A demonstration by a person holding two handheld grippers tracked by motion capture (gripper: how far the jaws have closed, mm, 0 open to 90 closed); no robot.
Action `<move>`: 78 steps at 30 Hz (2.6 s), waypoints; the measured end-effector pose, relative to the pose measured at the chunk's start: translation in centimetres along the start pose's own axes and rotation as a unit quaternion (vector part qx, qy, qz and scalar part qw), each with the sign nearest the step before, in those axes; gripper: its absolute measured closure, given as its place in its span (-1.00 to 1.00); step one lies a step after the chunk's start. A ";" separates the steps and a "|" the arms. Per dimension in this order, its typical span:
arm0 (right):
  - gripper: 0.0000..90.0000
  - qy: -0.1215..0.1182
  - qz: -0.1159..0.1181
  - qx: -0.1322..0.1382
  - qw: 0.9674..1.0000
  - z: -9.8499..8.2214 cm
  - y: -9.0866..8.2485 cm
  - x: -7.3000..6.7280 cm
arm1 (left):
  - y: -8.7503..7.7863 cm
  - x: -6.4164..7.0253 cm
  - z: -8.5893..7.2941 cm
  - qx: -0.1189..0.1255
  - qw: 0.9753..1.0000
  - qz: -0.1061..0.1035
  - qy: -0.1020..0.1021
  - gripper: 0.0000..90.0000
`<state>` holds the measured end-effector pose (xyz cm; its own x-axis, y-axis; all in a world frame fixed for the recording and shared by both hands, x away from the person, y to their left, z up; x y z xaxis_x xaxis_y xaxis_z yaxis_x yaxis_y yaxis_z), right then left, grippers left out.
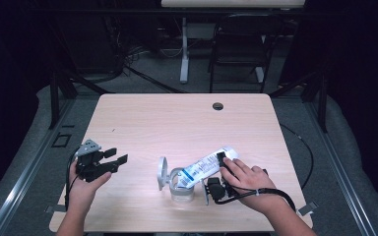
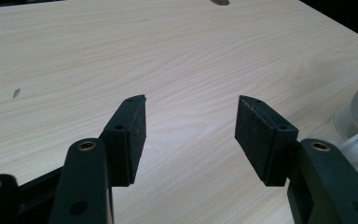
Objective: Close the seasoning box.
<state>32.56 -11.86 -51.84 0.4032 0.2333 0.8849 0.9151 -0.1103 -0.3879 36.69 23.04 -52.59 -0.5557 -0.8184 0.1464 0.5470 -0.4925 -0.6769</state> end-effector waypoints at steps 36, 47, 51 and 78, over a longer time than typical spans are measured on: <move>0.18 -0.017 -0.009 -0.001 1.000 0.1 -0.2 0.3 | 0.0 0.0 0.0 0.001 1.000 -0.003 -0.002 -0.03; 0.18 -0.018 -0.009 -0.002 1.000 0.1 -0.3 0.3 | -0.1 -0.1 0.0 0.003 1.000 -0.003 -0.002 -0.02; 0.18 -0.018 -0.009 -0.002 1.000 0.1 -0.3 0.3 | -0.1 -0.1 0.0 0.003 1.000 -0.003 -0.002 -0.02; 0.19 -0.026 -0.016 -0.003 1.000 0.1 -0.3 0.4 | -0.2 -0.1 0.0 0.004 1.000 -0.005 -0.004 -0.02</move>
<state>32.44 -11.61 -51.37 0.3745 0.2857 0.8821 0.9272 -0.1089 -0.3583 36.69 23.23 -52.51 -0.5558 -0.8160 0.1588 0.5466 -0.5027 -0.6697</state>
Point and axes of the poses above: each handheld gripper's, and its own axes: y roughly forward along the jaws, z roughly out of its top, x roughly to its right, the point moved 6 cm from there along y, roughly forward along the jaws, and after that the axes turned 10 degrees about -x, right-handed, at the moved point
